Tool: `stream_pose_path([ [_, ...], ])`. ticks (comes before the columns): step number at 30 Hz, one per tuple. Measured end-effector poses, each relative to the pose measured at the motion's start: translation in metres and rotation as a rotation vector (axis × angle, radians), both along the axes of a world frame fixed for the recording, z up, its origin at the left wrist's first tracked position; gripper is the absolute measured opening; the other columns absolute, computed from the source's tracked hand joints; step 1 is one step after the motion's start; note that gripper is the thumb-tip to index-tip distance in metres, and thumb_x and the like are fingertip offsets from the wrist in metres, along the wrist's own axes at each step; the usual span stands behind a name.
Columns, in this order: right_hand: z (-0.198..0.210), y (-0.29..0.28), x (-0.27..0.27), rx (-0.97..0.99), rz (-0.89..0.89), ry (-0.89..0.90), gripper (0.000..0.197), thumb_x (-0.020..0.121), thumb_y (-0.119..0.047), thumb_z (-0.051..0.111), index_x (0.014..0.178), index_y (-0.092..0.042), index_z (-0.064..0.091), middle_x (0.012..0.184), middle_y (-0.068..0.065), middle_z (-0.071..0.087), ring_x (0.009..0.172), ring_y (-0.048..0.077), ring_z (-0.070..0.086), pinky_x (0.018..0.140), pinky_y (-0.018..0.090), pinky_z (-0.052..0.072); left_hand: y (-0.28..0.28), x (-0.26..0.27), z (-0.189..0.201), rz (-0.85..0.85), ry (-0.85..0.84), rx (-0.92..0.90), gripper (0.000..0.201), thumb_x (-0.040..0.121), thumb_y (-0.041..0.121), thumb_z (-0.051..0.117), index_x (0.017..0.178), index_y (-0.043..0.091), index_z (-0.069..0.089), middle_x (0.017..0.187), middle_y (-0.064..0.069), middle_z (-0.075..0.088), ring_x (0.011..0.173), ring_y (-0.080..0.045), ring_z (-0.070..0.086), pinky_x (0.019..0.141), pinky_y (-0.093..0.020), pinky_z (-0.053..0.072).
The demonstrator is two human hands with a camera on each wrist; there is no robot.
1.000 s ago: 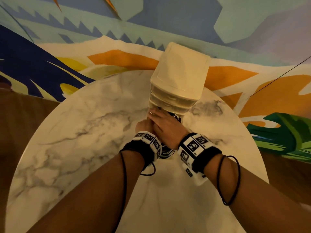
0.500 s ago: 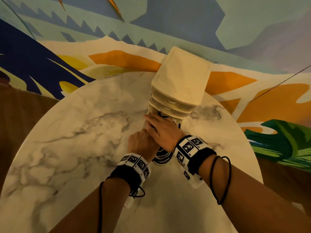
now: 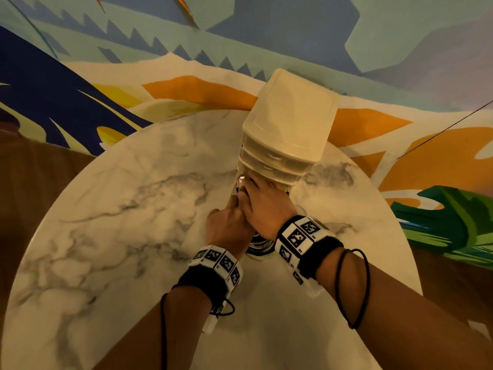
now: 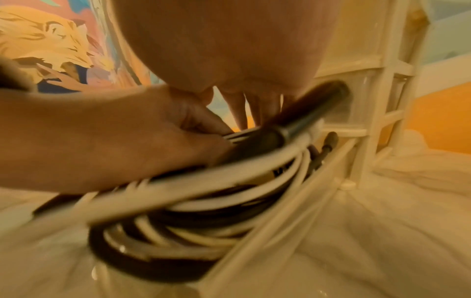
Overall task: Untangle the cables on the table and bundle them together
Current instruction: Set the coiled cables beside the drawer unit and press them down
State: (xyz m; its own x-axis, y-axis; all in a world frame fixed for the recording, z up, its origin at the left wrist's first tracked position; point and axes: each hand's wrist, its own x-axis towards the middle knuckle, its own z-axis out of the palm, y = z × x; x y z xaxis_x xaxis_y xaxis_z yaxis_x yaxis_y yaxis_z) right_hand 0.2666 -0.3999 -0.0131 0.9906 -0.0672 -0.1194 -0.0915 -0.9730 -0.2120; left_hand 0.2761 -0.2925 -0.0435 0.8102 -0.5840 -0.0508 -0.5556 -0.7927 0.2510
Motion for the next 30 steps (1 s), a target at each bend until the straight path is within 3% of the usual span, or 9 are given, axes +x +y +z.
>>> stream_pose_path([
  [3,-0.002,-0.004,0.009,0.026,-0.059,0.089,0.044,0.097,-0.044,0.029,0.123,-0.014,0.048,0.129,0.007,0.053,0.118,0.026,0.05,0.101,0.04,0.038,-0.001,0.002,-0.007,-0.037,0.025,0.101,0.058,0.089,0.029,0.027,0.141,0.006,0.039,0.147,-0.01,0.039,0.1,-0.021,0.064,0.052,-0.028,0.034],
  [7,0.0,-0.006,0.01,0.03,-0.086,0.137,0.048,0.099,-0.043,0.027,0.137,-0.015,0.04,0.141,0.006,0.046,0.129,0.024,0.041,0.108,0.039,0.029,-0.004,0.001,0.001,-0.06,0.01,0.129,0.058,0.096,0.028,0.036,0.148,0.01,0.018,0.155,-0.006,0.017,0.132,-0.015,0.035,0.071,-0.035,0.045],
  [10,0.006,-0.014,-0.007,0.135,-0.045,-0.026,0.036,0.097,-0.033,0.039,0.125,-0.018,0.056,0.132,0.002,0.054,0.122,0.022,0.048,0.105,0.036,0.035,-0.005,0.0,0.009,-0.102,-0.007,0.135,0.057,0.098,0.026,0.033,0.149,0.013,0.011,0.157,-0.006,0.007,0.14,-0.015,0.024,0.073,-0.035,0.046],
  [12,0.009,-0.026,-0.024,0.182,-0.156,-0.224,0.031,0.09,-0.031,0.045,0.109,-0.019,0.067,0.117,0.001,0.062,0.108,0.023,0.055,0.095,0.04,0.044,-0.005,0.002,0.011,-0.109,0.033,0.141,0.055,0.101,0.028,0.027,0.15,0.017,0.006,0.159,-0.005,0.002,0.135,-0.019,0.034,0.069,-0.034,0.043],
  [14,0.009,-0.04,-0.043,0.161,-0.369,-0.36,0.027,0.085,-0.033,0.049,0.101,-0.02,0.066,0.108,0.003,0.059,0.102,0.025,0.053,0.086,0.04,0.044,-0.006,0.003,0.012,-0.024,0.095,0.121,0.057,0.102,0.036,0.022,0.151,0.016,0.001,0.159,0.001,0.003,0.114,-0.023,0.055,0.069,-0.033,0.04],
  [19,-0.016,-0.047,-0.079,0.61,-0.9,-0.132,0.05,0.09,-0.046,0.053,0.127,-0.014,0.043,0.125,0.008,0.053,0.104,0.026,0.057,0.087,0.036,0.047,-0.01,0.011,0.006,0.016,0.169,0.103,0.06,0.101,0.032,0.03,0.151,0.017,0.001,0.159,0.007,-0.005,0.082,-0.028,0.063,0.059,-0.032,0.036],
  [22,-0.02,-0.028,-0.095,0.915,-1.141,-0.128,0.049,0.09,-0.06,0.041,0.113,-0.017,0.045,0.107,0.003,0.061,0.083,0.025,0.066,0.063,0.034,0.05,-0.015,0.014,0.012,-0.002,0.182,0.141,0.062,0.1,0.033,0.031,0.151,0.015,0.001,0.159,0.005,-0.005,0.084,-0.029,0.063,0.06,-0.032,0.035],
  [27,0.001,0.02,-0.125,1.04,-1.067,-0.283,0.05,0.083,-0.057,0.045,0.091,-0.008,0.048,0.08,0.014,0.059,0.057,0.021,0.053,0.043,0.021,0.041,-0.02,0.013,0.014,-0.001,0.143,0.173,0.064,0.099,0.025,0.035,0.15,0.011,0.0,0.159,0.0,-0.003,0.09,-0.029,0.063,0.062,-0.033,0.036],
  [30,-0.002,0.043,-0.141,1.153,-1.02,0.004,0.038,0.087,-0.051,0.052,0.092,-0.014,0.052,0.083,0.011,0.063,0.052,0.018,0.055,0.038,0.023,0.035,-0.021,0.012,0.015,0.007,0.155,0.177,0.063,0.099,0.024,0.034,0.15,0.011,0.0,0.159,0.001,-0.003,0.093,-0.029,0.062,0.063,-0.033,0.036],
])
